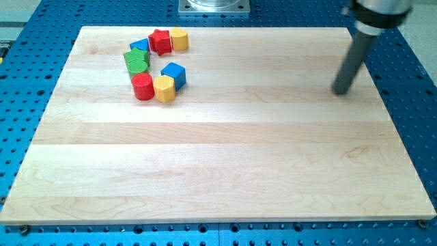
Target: Place the heart at the right side of the cube
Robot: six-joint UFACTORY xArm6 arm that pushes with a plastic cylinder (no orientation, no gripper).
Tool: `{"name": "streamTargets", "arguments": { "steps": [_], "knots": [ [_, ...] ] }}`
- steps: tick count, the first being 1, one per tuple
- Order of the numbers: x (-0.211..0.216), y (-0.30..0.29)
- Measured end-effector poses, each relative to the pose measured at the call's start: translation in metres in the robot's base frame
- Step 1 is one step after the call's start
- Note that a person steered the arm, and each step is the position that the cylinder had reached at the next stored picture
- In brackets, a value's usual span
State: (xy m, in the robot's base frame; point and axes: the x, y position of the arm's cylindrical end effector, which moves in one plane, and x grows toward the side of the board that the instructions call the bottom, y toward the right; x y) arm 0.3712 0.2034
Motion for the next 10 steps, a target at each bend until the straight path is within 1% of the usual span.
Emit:
{"name": "streamTargets", "arguments": {
  "steps": [1, 2, 3, 5, 9, 10],
  "knots": [
    [-0.065, -0.097],
    [-0.126, -0.153],
    [-0.173, -0.202],
    [-0.179, -0.269],
    [-0.169, -0.282],
    [-0.144, -0.282]
  ]
}}
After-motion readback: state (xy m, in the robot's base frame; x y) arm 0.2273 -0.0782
